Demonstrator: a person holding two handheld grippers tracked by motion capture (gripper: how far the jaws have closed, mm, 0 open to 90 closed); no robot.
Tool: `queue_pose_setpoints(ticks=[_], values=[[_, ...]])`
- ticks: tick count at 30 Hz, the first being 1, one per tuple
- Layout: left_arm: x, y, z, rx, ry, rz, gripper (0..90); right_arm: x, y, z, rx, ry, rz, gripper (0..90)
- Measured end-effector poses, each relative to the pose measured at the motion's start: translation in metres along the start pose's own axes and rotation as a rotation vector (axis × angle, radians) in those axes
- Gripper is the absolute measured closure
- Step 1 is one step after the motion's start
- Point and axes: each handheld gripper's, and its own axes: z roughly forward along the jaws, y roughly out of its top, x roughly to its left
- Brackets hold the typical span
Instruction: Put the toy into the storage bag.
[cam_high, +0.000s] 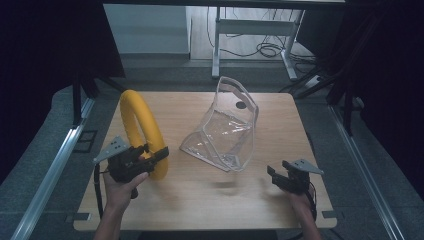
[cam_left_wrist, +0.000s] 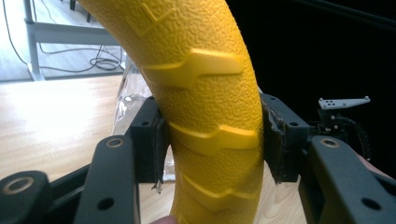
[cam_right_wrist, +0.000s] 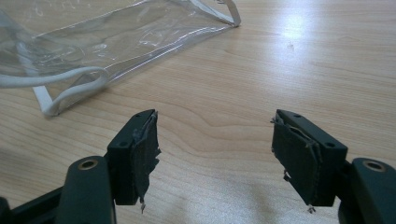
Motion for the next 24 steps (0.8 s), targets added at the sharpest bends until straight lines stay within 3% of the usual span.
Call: queue_pose_setpoints(ticks=[15, 24], values=[[-0.020, 0.025, 0.015, -0.005, -0.043, 0.081, 48.2, 0.000, -0.001, -0.001, -0.002, -0.009, 0.004, 32.0], [-0.028, 0.034, 0.021, -0.029, -0.067, 0.088, 48.2, -0.001, -0.001, -0.001, -0.005, -0.015, 0.006, 32.0]])
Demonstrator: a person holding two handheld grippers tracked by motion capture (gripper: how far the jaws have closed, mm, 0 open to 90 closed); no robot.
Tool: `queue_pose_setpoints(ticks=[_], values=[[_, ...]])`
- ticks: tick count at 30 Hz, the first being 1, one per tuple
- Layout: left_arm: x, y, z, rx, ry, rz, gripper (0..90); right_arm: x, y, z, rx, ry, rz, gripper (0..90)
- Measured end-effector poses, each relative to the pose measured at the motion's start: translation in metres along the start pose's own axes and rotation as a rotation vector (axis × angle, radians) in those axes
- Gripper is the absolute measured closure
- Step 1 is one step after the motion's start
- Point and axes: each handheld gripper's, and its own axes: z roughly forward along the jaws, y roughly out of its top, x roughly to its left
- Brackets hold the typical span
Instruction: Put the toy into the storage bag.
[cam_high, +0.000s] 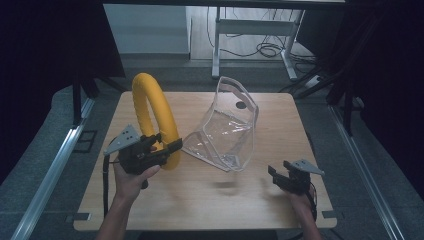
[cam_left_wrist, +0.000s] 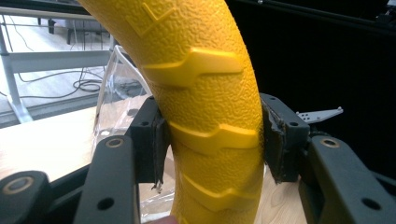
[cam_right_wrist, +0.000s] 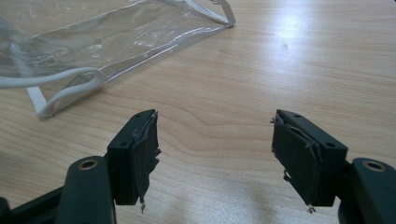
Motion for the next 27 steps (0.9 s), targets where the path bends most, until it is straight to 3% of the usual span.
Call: queue_pose_setpoints(ticks=[7, 12, 27], values=[[-0.005, 0.012, 0.003, -0.010, -0.004, 0.030, 48.2, 0.000, 0.000, 0.000, -0.002, -0.002, 0.001, 32.1], [-0.004, 0.016, 0.007, -0.014, -0.015, 0.012, 48.2, 0.001, -0.001, 0.001, 0.001, -0.003, -0.001, 32.0], [-0.002, 0.026, 0.020, 0.012, -0.015, 0.012, 48.1, 0.001, -0.002, 0.001, -0.009, -0.001, -0.003, 32.0]])
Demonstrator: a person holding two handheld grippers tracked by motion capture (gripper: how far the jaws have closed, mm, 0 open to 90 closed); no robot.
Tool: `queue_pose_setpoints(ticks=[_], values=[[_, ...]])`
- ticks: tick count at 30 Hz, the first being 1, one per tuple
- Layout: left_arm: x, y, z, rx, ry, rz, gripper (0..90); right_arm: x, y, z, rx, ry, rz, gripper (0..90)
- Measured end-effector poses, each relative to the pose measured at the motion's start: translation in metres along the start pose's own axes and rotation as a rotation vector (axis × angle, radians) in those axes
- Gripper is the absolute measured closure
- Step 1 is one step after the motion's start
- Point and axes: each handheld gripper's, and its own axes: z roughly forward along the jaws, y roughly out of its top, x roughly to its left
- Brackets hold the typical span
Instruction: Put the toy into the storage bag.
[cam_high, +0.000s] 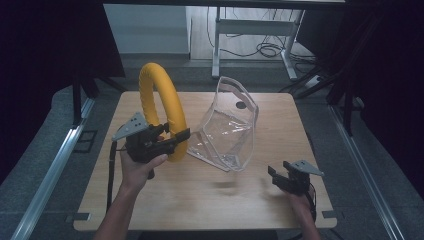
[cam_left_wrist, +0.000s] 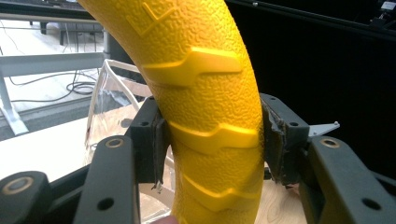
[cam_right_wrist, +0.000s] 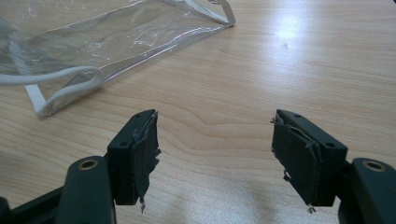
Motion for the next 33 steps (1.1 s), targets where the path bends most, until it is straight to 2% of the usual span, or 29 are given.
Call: queue_pose_setpoints(ticks=[12, 18, 23, 33], values=[[-0.003, 0.015, 0.011, -0.019, -0.001, 0.011, 48.1, 0.001, -0.001, 0.001, 0.002, -0.008, -0.005, 32.0], [-0.006, 0.024, 0.015, -0.020, 0.000, 0.030, 48.1, 0.002, -0.001, 0.001, 0.009, -0.004, -0.003, 32.0], [-0.013, 0.033, 0.018, -0.024, -0.013, 0.053, 48.1, 0.002, -0.001, 0.001, 0.008, -0.004, -0.005, 32.1], [-0.020, 0.045, 0.030, -0.030, -0.049, 0.058, 48.1, 0.002, -0.001, 0.002, 0.006, -0.004, -0.004, 32.0]])
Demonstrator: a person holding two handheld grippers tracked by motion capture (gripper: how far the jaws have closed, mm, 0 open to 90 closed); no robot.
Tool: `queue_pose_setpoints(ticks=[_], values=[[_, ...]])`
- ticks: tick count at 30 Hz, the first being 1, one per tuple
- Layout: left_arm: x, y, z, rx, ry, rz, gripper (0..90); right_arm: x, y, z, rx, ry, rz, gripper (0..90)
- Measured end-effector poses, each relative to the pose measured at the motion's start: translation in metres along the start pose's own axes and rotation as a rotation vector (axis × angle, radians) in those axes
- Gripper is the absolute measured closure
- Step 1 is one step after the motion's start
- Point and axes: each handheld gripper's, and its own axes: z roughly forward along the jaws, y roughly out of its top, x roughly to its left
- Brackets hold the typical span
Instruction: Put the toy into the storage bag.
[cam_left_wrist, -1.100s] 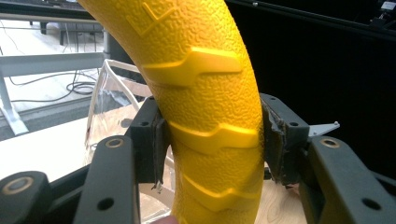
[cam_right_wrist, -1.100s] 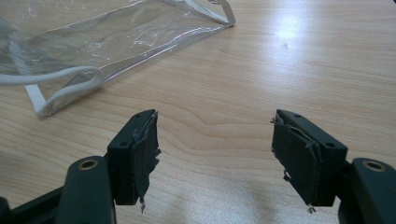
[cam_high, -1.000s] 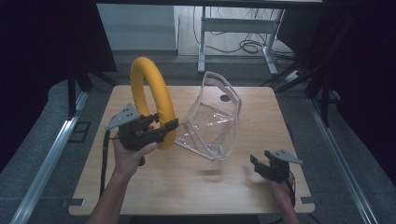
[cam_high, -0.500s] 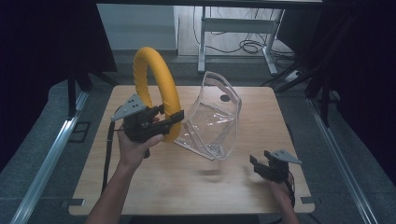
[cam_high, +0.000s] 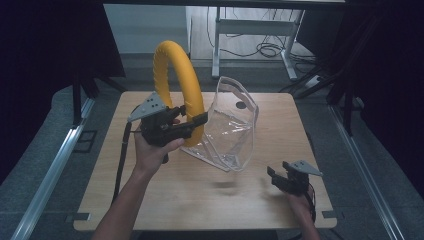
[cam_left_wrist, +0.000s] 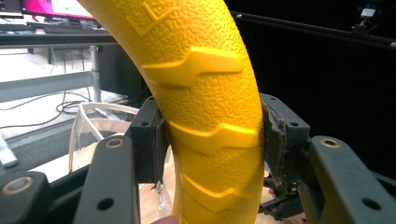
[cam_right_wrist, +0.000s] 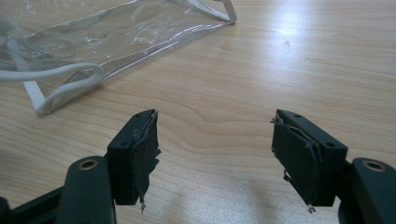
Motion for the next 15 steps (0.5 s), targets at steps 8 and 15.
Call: queue_pose_setpoints(ticks=[8, 15], values=[[-0.005, 0.013, 0.007, 0.006, 0.004, 0.026, 48.1, 0.001, 0.000, 0.000, 0.000, 0.001, -0.005, 32.1], [-0.011, 0.020, 0.020, 0.012, -0.019, 0.039, 48.1, 0.001, 0.001, 0.000, 0.002, 0.000, -0.004, 32.0]])
